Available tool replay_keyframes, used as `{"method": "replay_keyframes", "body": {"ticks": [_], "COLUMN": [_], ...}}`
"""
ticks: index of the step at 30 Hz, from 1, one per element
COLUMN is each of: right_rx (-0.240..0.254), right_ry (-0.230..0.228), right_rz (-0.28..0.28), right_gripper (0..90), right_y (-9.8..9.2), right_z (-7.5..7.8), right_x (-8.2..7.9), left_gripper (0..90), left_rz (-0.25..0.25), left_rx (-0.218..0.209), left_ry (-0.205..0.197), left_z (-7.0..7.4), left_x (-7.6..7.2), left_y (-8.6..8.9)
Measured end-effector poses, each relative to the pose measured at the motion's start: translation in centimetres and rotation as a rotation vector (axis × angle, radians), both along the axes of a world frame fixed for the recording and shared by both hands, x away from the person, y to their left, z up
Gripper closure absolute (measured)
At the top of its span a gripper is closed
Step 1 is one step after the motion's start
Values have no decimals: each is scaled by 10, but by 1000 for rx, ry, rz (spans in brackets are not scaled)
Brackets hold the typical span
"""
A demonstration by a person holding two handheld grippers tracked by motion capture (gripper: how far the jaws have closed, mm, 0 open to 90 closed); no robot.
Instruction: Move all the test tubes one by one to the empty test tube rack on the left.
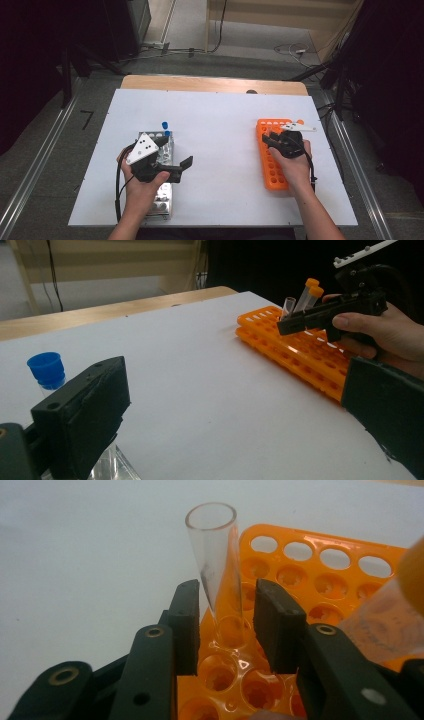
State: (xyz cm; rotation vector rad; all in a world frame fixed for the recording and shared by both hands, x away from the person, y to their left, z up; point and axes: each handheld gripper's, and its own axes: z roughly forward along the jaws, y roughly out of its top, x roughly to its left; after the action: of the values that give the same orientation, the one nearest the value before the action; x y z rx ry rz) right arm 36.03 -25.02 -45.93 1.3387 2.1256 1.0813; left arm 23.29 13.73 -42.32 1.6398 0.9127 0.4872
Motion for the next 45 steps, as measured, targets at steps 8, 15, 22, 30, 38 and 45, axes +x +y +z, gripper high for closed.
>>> {"method": "replay_keyframes", "body": {"ticks": [8, 15, 22, 30, 38, 45], "right_rx": [-60, 1, 57, 104, 124, 121], "right_ry": [2, -72, -155, -184, -163, -149], "right_rz": [-20, -34, -6, 119, 255, 355], "right_gripper": [734, 737, 737, 737, 737, 737], "right_y": [5, -1, -6, 12, 36, 56], "right_z": [-1, 1, 13, 27, 29, 27], "right_x": [2, -6, -19, -39, -59, -76], "left_gripper": [0, 0, 0, 0, 26, 146], "left_rz": [-5, -13, -27, -48, -76, -92], "left_rx": [7, 11, 11, 18, 24, 24], "left_ry": [3, -2, -9, -15, -18, -21], "left_z": [-1, 0, 2, 5, 6, 8], "left_x": [0, -1, -2, -4, -6, -8], "left_y": [-3, -6, -9, -16, -23, -34]}}
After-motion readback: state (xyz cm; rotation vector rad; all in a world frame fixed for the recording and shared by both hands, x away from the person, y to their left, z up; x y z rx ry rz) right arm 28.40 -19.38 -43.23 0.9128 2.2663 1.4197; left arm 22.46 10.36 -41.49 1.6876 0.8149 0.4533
